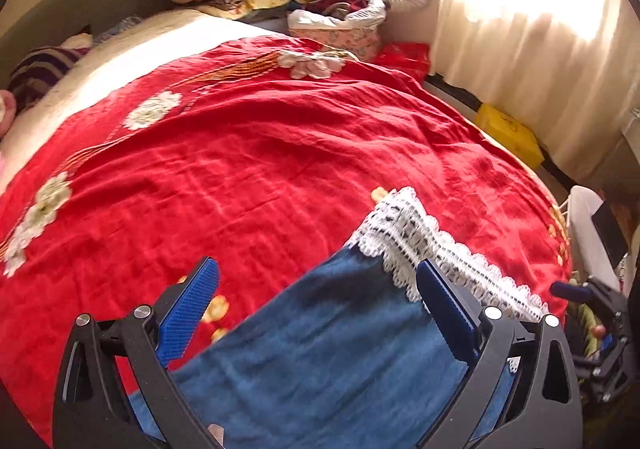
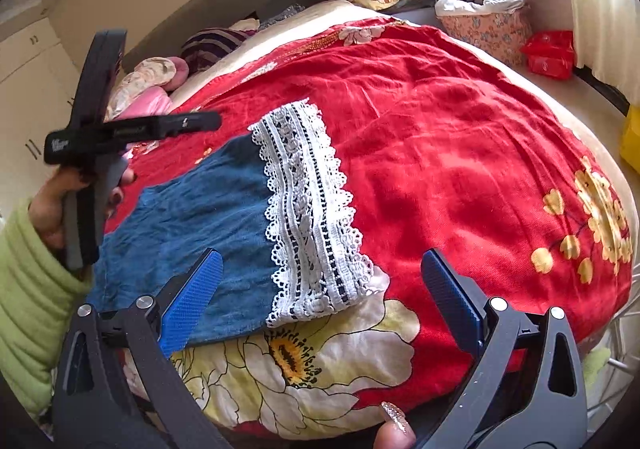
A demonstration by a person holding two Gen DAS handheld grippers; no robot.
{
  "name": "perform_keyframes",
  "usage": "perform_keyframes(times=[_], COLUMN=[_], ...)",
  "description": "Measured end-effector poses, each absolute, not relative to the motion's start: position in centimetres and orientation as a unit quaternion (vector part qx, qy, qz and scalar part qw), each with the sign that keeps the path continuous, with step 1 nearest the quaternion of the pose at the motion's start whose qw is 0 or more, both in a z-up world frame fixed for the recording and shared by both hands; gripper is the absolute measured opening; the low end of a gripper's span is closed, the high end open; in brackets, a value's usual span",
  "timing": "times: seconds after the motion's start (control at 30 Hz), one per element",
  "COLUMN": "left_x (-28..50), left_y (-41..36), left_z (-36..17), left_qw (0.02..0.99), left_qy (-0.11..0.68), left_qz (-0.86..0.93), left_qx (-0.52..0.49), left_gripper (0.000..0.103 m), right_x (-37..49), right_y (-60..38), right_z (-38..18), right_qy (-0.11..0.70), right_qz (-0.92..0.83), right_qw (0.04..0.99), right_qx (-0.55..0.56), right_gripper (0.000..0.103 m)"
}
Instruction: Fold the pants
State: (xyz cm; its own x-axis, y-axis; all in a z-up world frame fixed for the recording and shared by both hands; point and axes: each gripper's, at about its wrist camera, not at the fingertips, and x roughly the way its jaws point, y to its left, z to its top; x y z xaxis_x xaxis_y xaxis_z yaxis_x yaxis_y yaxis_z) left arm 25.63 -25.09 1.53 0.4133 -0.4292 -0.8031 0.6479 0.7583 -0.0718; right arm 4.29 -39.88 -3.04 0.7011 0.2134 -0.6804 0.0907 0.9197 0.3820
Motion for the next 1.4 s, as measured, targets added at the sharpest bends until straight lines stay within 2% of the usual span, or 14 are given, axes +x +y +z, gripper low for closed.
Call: perform_keyframes(times=[0.5, 0.53, 0.57, 0.6, 0.7, 0.73, 0.77, 0.83, 0.93, 1.03, 1.13, 1.4], left_x=[28.1, 28.1, 28.0, 27.9, 27.2, 27.1, 26.9, 26.7, 26.5, 25.8, 25.3, 24.9], left_y=[-27.3, -27.4, -27.8, -27.9, -28.3, -28.3, -28.3, -28.2, -28.3, -28.4, -28.0, -24.5], left_z=[-3.0, -3.2, -3.5, -3.7, -4.1, -4.1, -4.1, -4.0, -3.9, -3.5, -3.1, -0.3], left_qw=[0.775, 0.773, 0.77, 0.769, 0.767, 0.767, 0.766, 0.765, 0.766, 0.77, 0.775, 0.788], left_qy=[0.482, 0.484, 0.485, 0.485, 0.482, 0.481, 0.479, 0.481, 0.478, 0.469, 0.463, 0.426], left_qz=[-0.399, -0.4, -0.403, -0.405, -0.413, -0.415, -0.418, -0.42, -0.42, -0.419, -0.42, -0.444], left_qx=[0.094, 0.094, 0.095, 0.095, 0.095, 0.094, 0.092, 0.087, 0.094, 0.104, 0.096, 0.027], left_gripper=[0.097, 0.094, 0.079, 0.072, 0.065, 0.06, 0.06, 0.059, 0.032, 0.021, 0.018, 0.017], right_x=[5.6, 5.7, 5.7, 5.7, 5.5, 5.4, 5.4, 5.5, 5.7, 5.8, 5.8, 4.7], right_y=[-38.8, -38.8, -38.8, -38.8, -38.8, -38.7, -38.6, -38.4, -38.7, -38.8, -38.3, -36.4], right_z=[-5.5, -5.6, -5.7, -5.7, -5.4, -5.3, -5.3, -5.3, -5.6, -5.7, -5.5, -1.8], right_qy=[0.419, 0.419, 0.419, 0.418, 0.407, 0.404, 0.401, 0.399, 0.402, 0.398, 0.392, 0.342], right_qz=[0.038, 0.038, 0.039, 0.039, 0.054, 0.063, 0.073, 0.084, 0.075, 0.094, 0.108, 0.136], right_qw=[0.885, 0.884, 0.884, 0.884, 0.887, 0.887, 0.887, 0.886, 0.883, 0.879, 0.881, 0.906], right_qx=[0.202, 0.202, 0.202, 0.204, 0.212, 0.214, 0.217, 0.222, 0.23, 0.245, 0.241, 0.212], right_gripper=[0.094, 0.094, 0.094, 0.094, 0.094, 0.089, 0.079, 0.075, 0.055, 0.034, 0.024, 0.023])
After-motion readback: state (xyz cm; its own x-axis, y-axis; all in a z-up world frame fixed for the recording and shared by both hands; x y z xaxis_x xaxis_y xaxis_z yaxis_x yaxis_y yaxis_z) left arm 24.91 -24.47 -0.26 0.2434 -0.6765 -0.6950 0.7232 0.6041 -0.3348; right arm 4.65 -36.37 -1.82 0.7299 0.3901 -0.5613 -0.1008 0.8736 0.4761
